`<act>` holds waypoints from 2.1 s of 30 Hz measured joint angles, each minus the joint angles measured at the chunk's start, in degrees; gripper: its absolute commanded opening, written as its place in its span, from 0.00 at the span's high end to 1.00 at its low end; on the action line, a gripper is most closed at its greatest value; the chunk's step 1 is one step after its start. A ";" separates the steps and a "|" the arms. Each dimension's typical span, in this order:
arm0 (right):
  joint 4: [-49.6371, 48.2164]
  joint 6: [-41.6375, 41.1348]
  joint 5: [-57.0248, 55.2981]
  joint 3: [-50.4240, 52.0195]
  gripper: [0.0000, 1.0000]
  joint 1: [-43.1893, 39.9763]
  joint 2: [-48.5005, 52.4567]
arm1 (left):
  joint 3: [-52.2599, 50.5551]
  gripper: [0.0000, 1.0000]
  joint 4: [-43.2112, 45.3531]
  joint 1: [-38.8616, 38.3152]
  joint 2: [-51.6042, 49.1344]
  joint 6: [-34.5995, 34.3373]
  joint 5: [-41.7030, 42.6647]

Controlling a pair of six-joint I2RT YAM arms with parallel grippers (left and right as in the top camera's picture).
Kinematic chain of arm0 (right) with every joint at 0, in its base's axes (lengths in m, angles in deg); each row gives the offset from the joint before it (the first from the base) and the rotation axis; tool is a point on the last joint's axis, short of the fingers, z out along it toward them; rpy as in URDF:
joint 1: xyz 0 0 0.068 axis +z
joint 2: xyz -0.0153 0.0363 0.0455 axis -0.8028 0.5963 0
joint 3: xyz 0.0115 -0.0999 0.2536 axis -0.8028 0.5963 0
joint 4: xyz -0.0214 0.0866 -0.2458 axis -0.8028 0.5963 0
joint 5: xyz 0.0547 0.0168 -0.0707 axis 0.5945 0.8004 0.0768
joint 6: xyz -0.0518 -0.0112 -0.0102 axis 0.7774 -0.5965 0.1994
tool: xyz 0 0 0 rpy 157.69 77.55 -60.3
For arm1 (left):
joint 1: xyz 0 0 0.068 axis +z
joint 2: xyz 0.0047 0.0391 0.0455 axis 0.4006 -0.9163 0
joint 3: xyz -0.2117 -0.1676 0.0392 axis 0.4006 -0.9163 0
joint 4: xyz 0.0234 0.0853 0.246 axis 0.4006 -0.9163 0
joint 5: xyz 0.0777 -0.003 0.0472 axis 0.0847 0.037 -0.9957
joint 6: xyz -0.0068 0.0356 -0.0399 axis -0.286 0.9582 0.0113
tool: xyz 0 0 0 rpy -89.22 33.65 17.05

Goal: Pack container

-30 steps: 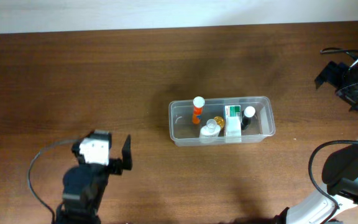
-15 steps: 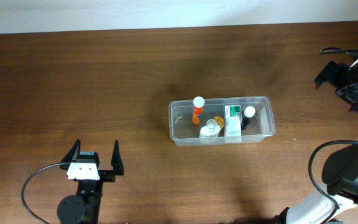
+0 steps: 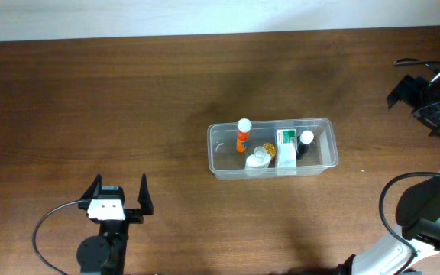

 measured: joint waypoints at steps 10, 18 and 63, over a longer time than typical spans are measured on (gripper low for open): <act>0.00 0.00 0.00 0.00 0.02 0.00 0.00 | 0.00 0.01 -0.02 0.00 0.00 0.00 0.02; 0.02 -0.04 0.00 0.00 0.02 0.00 0.00 | 0.00 0.01 -0.02 0.00 0.00 0.00 0.02; -17.59 0.26 -12.98 23.17 0.02 15.15 -58.03 | 0.00 0.01 -0.02 0.00 0.00 0.00 0.02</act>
